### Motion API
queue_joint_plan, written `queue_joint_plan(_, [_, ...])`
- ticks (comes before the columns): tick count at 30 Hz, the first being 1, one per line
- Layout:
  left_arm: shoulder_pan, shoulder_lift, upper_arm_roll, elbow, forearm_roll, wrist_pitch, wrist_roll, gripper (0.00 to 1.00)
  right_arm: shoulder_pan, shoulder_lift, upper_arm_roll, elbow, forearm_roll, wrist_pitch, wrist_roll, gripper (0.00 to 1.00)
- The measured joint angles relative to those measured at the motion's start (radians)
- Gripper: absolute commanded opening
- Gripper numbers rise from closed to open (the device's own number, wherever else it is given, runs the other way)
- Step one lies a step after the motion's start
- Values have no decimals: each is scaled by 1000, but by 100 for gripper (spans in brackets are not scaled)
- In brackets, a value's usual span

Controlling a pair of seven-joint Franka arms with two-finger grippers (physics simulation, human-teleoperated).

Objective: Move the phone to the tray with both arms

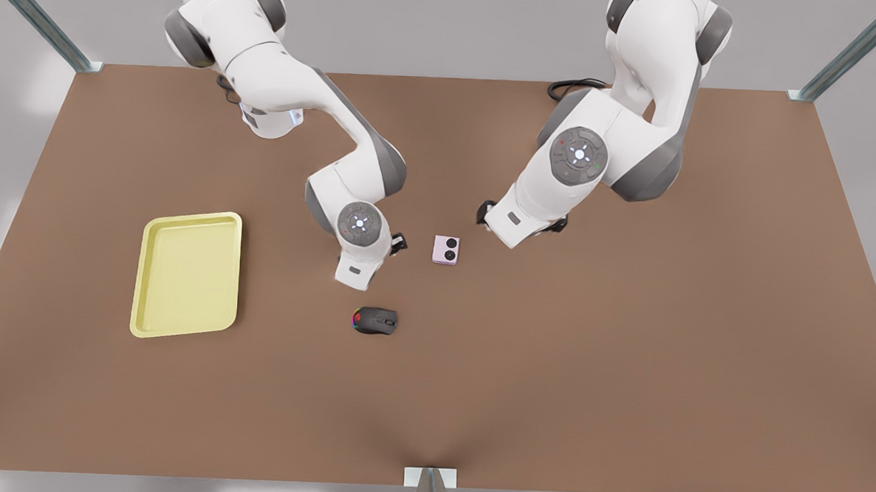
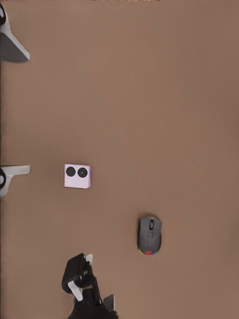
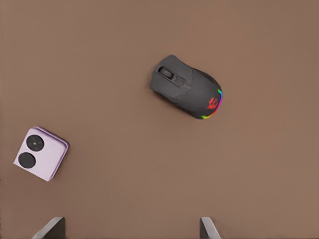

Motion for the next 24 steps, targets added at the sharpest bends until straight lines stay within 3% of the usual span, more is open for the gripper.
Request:
queue_joint_plan(3, [8,3,0,-2,-3,-21,8,100,50,109,-3,84,-5,80,137,100])
queue_joint_plan(8, [29,-1,1,-1,-5,-17,19,100,172,355,-12,426,-27,125,349,100])
queue_joint_plan(10, [30,-24,0,-1,-5,-16,22,100,206,389,-14,470,-35,128,428,100])
queue_joint_plan(13, [31,-33,1,-1,-7,-7,27,100,219,353,-9,432,-43,107,533,100])
queue_joint_plan(16, [216,-89,14,-20,-8,-21,57,100,220,291,-9,333,-47,87,619,100])
queue_joint_plan(18, [294,-116,89,-24,-5,-49,90,100,241,287,-8,304,-48,81,669,100])
queue_joint_plan(24, [303,-123,129,-52,14,-131,172,100,270,217,-3,136,-44,112,801,100])
